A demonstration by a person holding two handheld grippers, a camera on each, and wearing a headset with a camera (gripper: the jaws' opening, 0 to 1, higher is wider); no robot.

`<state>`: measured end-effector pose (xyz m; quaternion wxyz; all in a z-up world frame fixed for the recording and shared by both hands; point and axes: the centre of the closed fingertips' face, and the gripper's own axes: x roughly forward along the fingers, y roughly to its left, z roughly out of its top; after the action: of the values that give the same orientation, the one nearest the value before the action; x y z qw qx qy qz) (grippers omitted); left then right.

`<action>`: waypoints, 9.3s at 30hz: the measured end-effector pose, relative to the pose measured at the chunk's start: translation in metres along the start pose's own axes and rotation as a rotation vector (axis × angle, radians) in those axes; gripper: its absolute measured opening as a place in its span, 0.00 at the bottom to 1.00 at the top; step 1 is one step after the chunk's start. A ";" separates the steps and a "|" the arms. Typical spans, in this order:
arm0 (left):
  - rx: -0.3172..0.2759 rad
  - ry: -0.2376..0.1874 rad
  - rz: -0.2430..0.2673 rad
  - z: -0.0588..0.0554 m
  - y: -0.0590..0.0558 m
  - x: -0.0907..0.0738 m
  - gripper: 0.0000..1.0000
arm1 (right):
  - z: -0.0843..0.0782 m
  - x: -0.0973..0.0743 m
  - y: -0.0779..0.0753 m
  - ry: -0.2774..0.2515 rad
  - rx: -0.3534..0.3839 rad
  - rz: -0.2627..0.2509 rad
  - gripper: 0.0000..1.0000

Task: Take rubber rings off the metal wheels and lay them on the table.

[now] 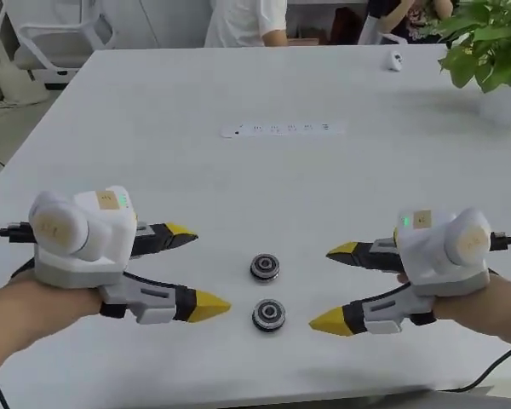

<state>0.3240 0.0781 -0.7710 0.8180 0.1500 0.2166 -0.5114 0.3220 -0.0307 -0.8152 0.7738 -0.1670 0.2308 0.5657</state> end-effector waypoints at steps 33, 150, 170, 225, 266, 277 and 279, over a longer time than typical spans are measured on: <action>-0.018 0.085 -0.134 -0.023 -0.022 0.054 0.48 | -0.017 0.038 0.021 0.108 -0.087 0.135 0.42; 0.067 0.159 -0.054 -0.039 -0.035 0.089 0.13 | -0.027 0.054 0.022 0.156 0.050 0.162 0.02; 0.086 0.159 -0.050 -0.039 -0.035 0.089 0.13 | -0.024 0.049 0.015 0.150 0.162 0.137 0.00; 0.097 0.181 -0.034 -0.040 -0.037 0.089 0.11 | -0.005 0.049 0.023 0.061 0.354 0.186 0.00; 0.152 0.118 -0.104 -0.026 -0.047 0.073 0.26 | 0.008 0.043 0.023 -0.006 0.321 0.212 0.00; 0.144 0.032 -0.097 -0.004 -0.049 0.045 0.38 | 0.016 0.041 0.022 -0.037 0.340 0.210 0.00; 0.134 0.009 -0.096 0.002 -0.050 0.040 0.38 | 0.019 0.041 0.022 -0.046 0.341 0.211 0.00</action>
<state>0.2948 0.0247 -0.7906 0.7797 0.1962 0.1926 -0.5626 0.3147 0.0182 -0.8216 0.7322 0.0047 0.3219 0.6002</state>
